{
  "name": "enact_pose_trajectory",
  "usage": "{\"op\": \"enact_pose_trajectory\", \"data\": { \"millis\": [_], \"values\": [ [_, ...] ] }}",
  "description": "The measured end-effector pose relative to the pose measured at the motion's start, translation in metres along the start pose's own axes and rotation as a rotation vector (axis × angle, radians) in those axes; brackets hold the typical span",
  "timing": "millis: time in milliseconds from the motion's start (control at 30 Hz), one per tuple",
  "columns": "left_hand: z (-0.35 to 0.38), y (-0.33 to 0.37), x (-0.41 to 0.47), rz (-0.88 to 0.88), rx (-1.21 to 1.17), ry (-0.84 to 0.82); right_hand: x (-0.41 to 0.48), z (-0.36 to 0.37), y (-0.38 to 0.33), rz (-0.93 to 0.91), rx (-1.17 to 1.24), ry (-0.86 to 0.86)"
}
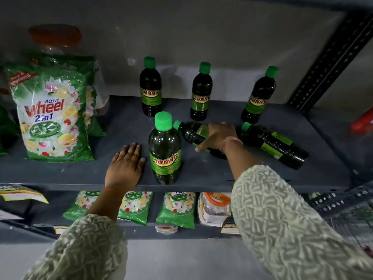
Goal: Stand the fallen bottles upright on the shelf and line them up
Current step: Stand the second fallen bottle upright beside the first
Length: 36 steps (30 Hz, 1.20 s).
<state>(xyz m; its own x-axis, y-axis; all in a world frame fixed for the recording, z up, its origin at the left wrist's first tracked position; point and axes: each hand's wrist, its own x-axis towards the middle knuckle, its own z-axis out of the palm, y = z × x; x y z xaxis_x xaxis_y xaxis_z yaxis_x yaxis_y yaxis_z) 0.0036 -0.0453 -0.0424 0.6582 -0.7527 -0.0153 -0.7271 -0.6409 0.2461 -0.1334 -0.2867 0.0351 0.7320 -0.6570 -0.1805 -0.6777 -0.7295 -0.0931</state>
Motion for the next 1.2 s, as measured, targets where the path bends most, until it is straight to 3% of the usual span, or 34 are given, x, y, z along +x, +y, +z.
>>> {"op": "enact_pose_trajectory", "data": {
  "millis": [100, 200, 300, 433, 700, 933, 1067, 1133, 1200],
  "values": [
    [0.001, 0.000, 0.000, -0.011, 0.006, 0.017, -0.005, 0.011, -0.002, -0.010, 0.104, 0.284],
    [0.001, 0.000, 0.000, -0.010, 0.021, 0.028, -0.011, 0.019, -0.012, 0.064, 0.502, 0.548],
    [0.001, 0.000, 0.000, -0.005, 0.034, 0.034, -0.016, 0.027, -0.026, 0.185, 0.946, 0.673],
    [0.001, 0.001, -0.001, -0.021, 0.021, 0.037, -0.021, 0.038, -0.037, 0.300, 1.152, 0.804],
    [-0.001, 0.003, -0.001, -0.026, 0.015, 0.026, -0.026, 0.054, -0.041, 0.286, 0.984, 0.813],
    [-0.001, 0.002, -0.001, -0.024, 0.018, 0.023, -0.034, 0.062, -0.024, 0.124, 1.123, 0.648],
    [-0.001, 0.002, -0.001, -0.022, 0.010, 0.029, -0.034, 0.058, -0.027, 0.161, 1.002, 0.568],
    [-0.002, 0.003, -0.001, -0.024, 0.009, 0.027, -0.033, 0.057, -0.023, 0.100, 1.076, 0.612],
    [-0.002, 0.002, -0.001, -0.027, 0.009, 0.024, -0.034, 0.058, -0.013, 0.082, 1.226, 0.543]
  ]
}}
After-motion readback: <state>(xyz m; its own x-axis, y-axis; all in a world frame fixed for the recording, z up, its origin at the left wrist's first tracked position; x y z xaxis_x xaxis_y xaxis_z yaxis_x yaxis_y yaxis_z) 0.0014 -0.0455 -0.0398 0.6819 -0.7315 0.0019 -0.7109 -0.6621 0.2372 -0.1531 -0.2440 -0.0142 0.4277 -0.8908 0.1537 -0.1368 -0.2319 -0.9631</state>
